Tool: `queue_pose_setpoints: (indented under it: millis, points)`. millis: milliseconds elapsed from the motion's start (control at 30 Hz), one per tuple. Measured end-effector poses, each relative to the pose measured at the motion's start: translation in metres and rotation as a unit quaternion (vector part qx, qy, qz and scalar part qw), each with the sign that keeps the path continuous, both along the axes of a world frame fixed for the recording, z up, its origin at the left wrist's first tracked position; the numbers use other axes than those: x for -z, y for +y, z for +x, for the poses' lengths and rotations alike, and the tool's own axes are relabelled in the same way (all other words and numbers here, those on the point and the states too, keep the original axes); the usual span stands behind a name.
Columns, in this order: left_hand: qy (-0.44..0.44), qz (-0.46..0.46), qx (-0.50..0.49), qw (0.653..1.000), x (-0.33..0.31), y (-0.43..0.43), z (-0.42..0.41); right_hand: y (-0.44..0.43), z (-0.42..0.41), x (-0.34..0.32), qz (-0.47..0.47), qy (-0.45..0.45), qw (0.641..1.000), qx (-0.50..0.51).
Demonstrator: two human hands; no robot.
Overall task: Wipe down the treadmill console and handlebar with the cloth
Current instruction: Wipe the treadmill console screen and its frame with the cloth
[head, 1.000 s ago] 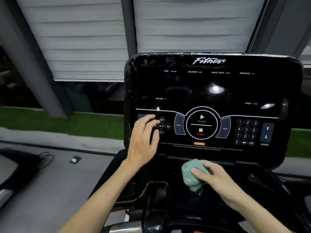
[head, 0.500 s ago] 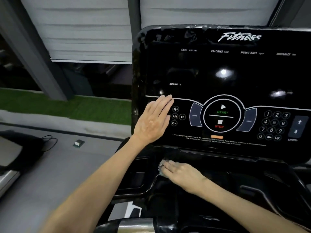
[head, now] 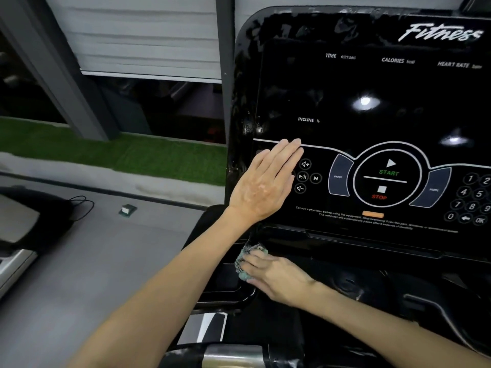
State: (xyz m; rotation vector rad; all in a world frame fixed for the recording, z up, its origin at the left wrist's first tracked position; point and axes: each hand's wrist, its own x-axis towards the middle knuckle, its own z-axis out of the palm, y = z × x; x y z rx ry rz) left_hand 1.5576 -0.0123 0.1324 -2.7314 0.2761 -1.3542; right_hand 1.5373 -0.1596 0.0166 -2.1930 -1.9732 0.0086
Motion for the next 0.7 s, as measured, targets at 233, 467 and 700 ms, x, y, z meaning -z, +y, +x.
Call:
queue_pose_setpoints:
  millis: [233,467,700]
  points:
    - [-0.007,0.0,-0.007,1.0,0.001,-0.001,0.001,-0.07,0.039,-0.027,0.011,0.025,1.0,-0.004]
    - [-0.004,0.004,-0.013,1.0,0.001,-0.001,0.001,-0.067,0.023,-0.021,-0.008,-0.031,0.998,0.049]
    - [-0.003,0.001,-0.011,1.0,0.001,-0.002,0.0,-0.001,-0.001,-0.006,-0.013,-0.02,1.0,0.01]
